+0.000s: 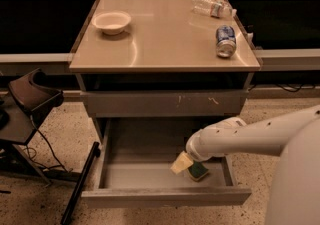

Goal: Pick sponge from middle drawer and place on counter

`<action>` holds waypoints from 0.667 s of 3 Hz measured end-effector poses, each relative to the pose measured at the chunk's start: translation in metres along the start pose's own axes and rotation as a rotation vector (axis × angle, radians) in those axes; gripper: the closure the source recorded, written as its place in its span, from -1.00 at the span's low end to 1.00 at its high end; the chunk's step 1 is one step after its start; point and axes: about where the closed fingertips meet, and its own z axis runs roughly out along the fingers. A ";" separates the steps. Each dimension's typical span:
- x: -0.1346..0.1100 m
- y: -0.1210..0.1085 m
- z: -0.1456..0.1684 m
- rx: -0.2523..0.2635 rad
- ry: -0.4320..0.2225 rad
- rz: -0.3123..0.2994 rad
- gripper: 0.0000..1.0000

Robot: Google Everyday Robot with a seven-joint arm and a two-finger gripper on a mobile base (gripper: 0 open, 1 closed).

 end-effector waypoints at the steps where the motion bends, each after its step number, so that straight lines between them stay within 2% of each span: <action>1: 0.008 0.006 0.047 -0.062 0.026 0.051 -1.00; 2: 0.012 -0.007 0.086 -0.056 0.048 0.156 -1.00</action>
Offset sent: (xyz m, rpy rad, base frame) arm 0.0660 -0.0107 -0.1233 0.0616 0.1474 -0.3199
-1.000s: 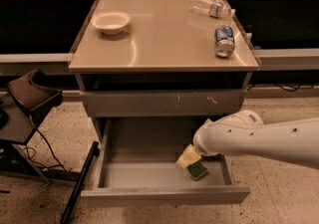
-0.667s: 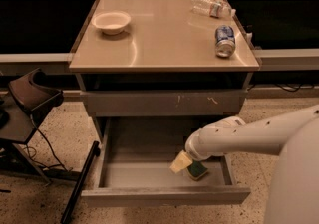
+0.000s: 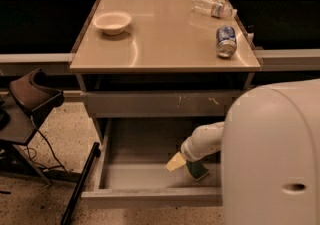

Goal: Pick sponge from middle drawer and place on counter

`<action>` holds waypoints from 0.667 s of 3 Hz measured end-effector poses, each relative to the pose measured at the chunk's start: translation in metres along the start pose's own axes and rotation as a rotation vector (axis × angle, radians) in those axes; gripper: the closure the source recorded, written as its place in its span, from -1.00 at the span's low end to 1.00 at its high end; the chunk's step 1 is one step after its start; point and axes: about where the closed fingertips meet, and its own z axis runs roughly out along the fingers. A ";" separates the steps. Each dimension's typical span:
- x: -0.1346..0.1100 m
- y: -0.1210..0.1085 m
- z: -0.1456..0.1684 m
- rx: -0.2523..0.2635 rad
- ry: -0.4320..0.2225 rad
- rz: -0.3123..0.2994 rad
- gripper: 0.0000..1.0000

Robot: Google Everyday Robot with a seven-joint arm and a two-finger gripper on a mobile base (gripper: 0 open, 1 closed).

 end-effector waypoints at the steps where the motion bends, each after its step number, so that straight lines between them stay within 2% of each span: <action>1: 0.006 -0.040 0.007 0.093 -0.002 0.133 -1.00; 2: 0.006 -0.040 0.008 0.093 -0.002 0.133 -1.00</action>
Offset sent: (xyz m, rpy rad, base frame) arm 0.0183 -0.0185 -0.0094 -0.0119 -0.0114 -0.1190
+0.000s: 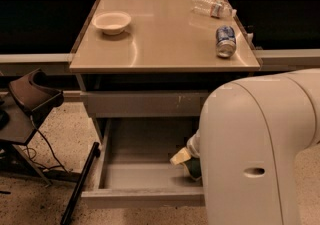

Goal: Pick sponge from middle drawer and place on counter

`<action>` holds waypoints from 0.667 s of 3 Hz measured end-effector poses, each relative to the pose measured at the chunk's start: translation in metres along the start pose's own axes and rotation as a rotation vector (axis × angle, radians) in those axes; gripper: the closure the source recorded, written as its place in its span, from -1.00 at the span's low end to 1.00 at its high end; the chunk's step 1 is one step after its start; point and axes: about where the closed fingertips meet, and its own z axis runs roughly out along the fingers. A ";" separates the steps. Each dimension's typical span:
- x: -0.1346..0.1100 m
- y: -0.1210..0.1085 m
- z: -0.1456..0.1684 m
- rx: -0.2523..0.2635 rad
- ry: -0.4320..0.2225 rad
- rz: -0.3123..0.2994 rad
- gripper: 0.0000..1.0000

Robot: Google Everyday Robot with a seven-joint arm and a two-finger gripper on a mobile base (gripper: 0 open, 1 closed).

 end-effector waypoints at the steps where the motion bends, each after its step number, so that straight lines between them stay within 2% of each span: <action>1: 0.024 -0.001 0.024 -0.042 0.010 -0.011 -1.00; 2: 0.055 -0.003 0.056 -0.101 0.016 -0.020 -1.00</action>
Offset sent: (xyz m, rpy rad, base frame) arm -0.0334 -0.0380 -0.1206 0.1065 0.0976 0.0948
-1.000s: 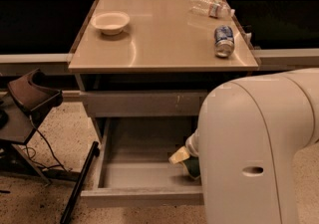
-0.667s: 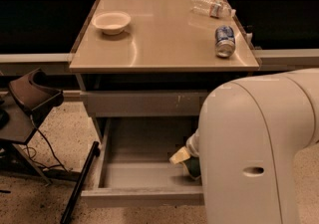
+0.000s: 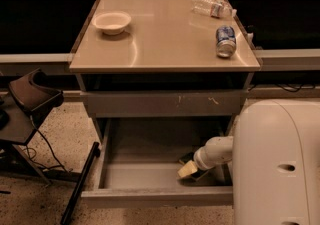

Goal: Pick sponge from middle drawer and place on counter

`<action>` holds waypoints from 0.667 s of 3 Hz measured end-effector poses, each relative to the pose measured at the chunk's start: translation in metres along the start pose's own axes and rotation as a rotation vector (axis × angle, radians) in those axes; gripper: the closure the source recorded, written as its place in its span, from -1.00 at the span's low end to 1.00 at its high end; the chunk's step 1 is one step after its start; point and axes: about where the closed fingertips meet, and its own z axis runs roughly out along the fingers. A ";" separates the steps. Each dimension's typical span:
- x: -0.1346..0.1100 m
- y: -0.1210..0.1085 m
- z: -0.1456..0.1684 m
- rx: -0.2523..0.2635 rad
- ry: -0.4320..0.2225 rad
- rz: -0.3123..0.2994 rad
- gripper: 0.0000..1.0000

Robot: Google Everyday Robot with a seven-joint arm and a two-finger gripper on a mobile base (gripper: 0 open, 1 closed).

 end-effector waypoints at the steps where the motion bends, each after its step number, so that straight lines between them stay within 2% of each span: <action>1: 0.003 -0.002 0.001 0.000 -0.002 0.007 -1.00; 2: 0.016 0.002 0.021 -0.034 0.022 0.035 -1.00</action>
Offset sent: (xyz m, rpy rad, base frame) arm -0.0168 -0.0014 -0.0634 0.0490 0.1132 -0.0399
